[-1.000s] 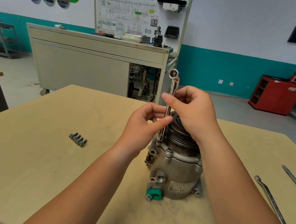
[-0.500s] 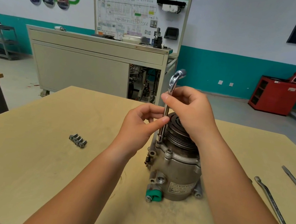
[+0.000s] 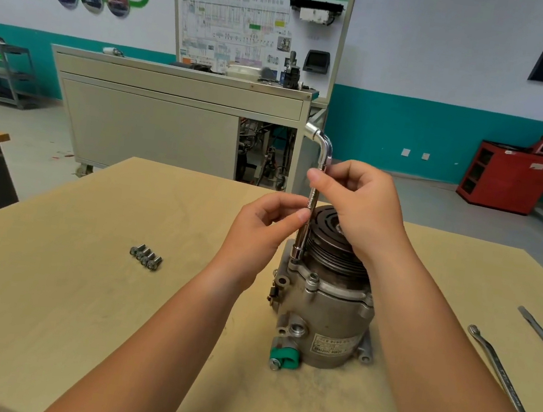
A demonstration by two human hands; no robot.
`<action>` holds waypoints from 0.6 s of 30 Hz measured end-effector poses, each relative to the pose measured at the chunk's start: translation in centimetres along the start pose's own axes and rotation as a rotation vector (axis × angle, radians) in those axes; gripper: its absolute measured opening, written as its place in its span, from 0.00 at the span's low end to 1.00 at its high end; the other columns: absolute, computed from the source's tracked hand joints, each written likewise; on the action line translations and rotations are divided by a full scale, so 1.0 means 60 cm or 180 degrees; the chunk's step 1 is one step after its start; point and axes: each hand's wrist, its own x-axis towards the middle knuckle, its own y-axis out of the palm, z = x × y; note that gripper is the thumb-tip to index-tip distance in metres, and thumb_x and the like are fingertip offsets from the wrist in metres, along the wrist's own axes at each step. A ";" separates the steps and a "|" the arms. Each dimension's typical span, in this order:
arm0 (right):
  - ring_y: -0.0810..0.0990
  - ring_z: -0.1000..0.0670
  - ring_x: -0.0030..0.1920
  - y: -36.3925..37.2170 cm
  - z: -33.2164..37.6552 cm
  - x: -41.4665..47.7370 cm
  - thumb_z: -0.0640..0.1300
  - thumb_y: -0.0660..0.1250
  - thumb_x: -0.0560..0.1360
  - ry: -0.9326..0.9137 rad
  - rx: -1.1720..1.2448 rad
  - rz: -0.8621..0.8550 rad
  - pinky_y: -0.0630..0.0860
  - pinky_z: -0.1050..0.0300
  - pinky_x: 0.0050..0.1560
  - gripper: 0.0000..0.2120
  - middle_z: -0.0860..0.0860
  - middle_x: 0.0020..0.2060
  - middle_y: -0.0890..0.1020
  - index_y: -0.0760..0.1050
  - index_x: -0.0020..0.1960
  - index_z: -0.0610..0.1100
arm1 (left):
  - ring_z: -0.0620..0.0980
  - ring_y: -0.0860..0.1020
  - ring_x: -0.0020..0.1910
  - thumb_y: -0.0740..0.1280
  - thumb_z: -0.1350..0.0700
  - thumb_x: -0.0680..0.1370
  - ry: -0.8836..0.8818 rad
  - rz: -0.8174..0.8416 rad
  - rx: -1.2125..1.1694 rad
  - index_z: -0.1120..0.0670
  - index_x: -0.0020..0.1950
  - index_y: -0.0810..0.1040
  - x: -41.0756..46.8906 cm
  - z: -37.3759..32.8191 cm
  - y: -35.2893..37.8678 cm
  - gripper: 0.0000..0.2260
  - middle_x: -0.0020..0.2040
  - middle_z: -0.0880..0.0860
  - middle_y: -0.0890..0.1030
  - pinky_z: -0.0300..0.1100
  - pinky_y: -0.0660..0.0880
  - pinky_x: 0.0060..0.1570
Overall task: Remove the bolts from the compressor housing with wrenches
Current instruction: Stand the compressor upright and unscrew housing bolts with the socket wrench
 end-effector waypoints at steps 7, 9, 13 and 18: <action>0.81 0.61 0.36 0.000 0.003 -0.003 0.44 0.68 0.74 0.0034 0.0111 0.0219 0.73 0.72 0.31 0.04 0.56 0.34 0.83 0.81 0.46 0.45 | 0.35 0.80 0.46 0.63 0.64 0.79 0.0075 0.0311 0.0143 0.51 0.53 0.80 0.000 -0.007 -0.006 0.11 0.43 0.42 0.85 0.25 0.72 0.41; 0.81 0.59 0.37 0.002 0.002 -0.002 0.45 0.69 0.74 0.0031 0.0079 0.0243 0.74 0.71 0.32 0.03 0.55 0.36 0.84 0.80 0.46 0.47 | 0.42 0.81 0.50 0.65 0.64 0.78 0.0094 0.0232 0.0139 0.51 0.52 0.81 0.002 -0.004 -0.006 0.10 0.44 0.46 0.85 0.33 0.75 0.49; 0.81 0.54 0.46 0.006 0.000 0.000 0.49 0.72 0.70 0.0036 -0.0031 0.0172 0.77 0.63 0.45 0.08 0.52 0.43 0.83 0.79 0.47 0.49 | 0.54 0.77 0.45 0.71 0.65 0.73 0.0151 -0.0048 0.0138 0.53 0.46 0.80 0.008 0.001 -0.004 0.07 0.41 0.50 0.83 0.53 0.76 0.54; 0.77 0.62 0.37 0.006 0.000 0.001 0.50 0.75 0.67 0.0032 -0.0179 0.0154 0.74 0.69 0.38 0.10 0.55 0.37 0.80 0.76 0.43 0.51 | 0.47 0.72 0.39 0.73 0.66 0.71 0.0093 -0.0041 0.0144 0.52 0.41 0.76 0.010 -0.001 0.001 0.10 0.33 0.42 0.77 0.41 0.71 0.44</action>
